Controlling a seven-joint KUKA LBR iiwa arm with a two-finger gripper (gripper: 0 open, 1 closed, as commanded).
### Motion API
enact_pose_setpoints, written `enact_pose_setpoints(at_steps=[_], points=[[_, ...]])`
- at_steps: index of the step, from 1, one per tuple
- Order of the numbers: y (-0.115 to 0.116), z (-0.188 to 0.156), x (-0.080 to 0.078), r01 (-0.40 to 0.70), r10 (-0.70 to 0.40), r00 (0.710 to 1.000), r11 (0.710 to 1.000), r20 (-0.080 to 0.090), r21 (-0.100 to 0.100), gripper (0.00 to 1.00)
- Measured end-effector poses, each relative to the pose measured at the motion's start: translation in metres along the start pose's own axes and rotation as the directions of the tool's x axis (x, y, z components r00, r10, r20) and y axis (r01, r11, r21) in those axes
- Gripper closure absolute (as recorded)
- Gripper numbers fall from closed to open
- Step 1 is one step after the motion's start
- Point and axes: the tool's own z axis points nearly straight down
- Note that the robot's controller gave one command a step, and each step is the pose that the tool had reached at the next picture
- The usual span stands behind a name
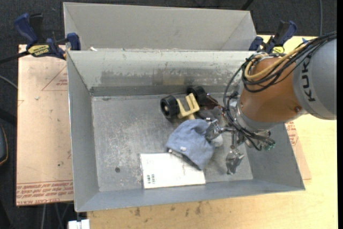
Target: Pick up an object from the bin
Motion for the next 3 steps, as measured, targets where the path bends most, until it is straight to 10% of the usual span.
enact_pose_setpoints(at_steps=[2, 3], points=[[0.013, 0.01, -0.033, 0.255, -0.255, 0.967, 0.967, 0.009, 0.004, 0.0], [0.014, 0.019, -0.102, 0.093, -0.093, 0.996, 0.996, -0.017, -0.012, 1.0]])
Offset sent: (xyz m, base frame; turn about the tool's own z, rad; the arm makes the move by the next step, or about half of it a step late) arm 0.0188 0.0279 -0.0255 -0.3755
